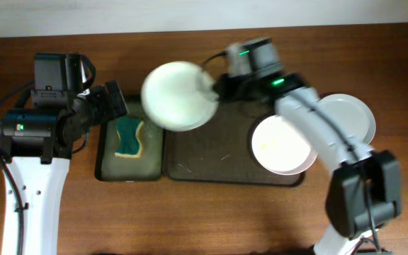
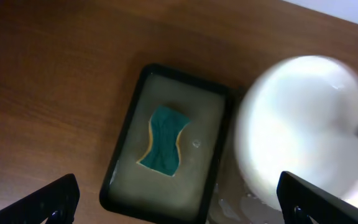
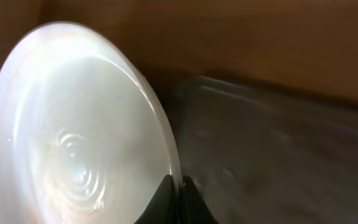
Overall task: Clean dirty plates on tray and stack at the side
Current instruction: 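Carry the white bowl right and set it onto the pale plate, then release the bowl and swing the right gripper back over the brown tray, then move the right gripper toward the pink-tinged bowl on the tray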
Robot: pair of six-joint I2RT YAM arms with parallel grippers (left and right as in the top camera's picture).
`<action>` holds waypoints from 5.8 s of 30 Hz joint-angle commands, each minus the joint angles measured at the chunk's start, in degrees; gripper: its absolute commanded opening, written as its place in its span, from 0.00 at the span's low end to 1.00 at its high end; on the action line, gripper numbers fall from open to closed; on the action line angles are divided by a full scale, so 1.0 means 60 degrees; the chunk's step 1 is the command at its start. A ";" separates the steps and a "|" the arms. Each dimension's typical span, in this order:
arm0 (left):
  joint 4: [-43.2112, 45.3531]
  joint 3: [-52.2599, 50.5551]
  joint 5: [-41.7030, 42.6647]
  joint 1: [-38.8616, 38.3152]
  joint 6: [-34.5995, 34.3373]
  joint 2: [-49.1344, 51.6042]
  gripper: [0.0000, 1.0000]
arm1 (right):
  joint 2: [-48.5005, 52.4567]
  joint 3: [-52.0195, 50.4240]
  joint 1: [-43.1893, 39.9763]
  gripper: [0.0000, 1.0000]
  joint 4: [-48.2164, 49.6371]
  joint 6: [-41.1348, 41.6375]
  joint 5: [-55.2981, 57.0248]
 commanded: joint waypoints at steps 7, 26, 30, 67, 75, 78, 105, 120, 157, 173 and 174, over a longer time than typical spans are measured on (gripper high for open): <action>-0.0015 0.0066 0.0073 -0.0022 0.0084 0.0004 0.99 | -0.0091 0.0146 -0.5734 0.04 -0.2543 -0.0605 -0.1708; -0.0015 0.0066 0.0073 -0.0022 0.0084 0.0004 1.00 | -0.0018 -0.0310 -0.8280 0.04 -0.4335 -0.0882 0.5370; -0.0015 0.0066 0.0073 -0.0022 0.0084 0.0004 1.00 | -0.0018 -0.0310 -0.8273 0.05 -0.4207 -0.0889 0.5424; -0.0015 0.0066 0.0073 -0.0022 0.0087 0.0004 1.00 | 0.2095 0.5512 -0.1129 0.23 -0.4852 -0.2980 0.3129; -0.0015 0.0066 0.0073 -0.0022 0.0084 0.0004 1.00 | 0.4124 0.5690 0.0375 0.04 -0.2055 -0.2302 0.4135; -0.0015 0.0066 0.0073 -0.0022 0.0084 0.0004 1.00 | 0.4586 0.5690 0.0761 0.04 -0.1224 -0.2120 0.4135; -0.0015 0.0066 0.0073 -0.0022 0.0084 0.0004 0.99 | 0.6240 0.5493 0.1912 0.04 -0.0095 -0.1982 0.4255; -0.0015 0.0066 0.0073 -0.0022 0.0084 0.0004 0.99 | 0.6422 0.5482 0.1920 0.04 -0.0171 -0.1982 0.4670; -0.0015 0.0066 0.0073 -0.0022 0.0084 0.0004 1.00 | 0.2524 0.9424 0.0182 0.27 -0.9286 -0.1800 0.4186; -0.0015 0.0066 0.0073 -0.0022 0.0084 0.0004 1.00 | -0.1596 0.3697 -0.0539 0.33 -1.1224 0.0488 0.7220; -0.0011 0.0066 0.0073 -0.0022 0.0084 0.0004 1.00 | -0.1883 0.3195 -0.0605 0.33 -1.1114 0.0634 0.7311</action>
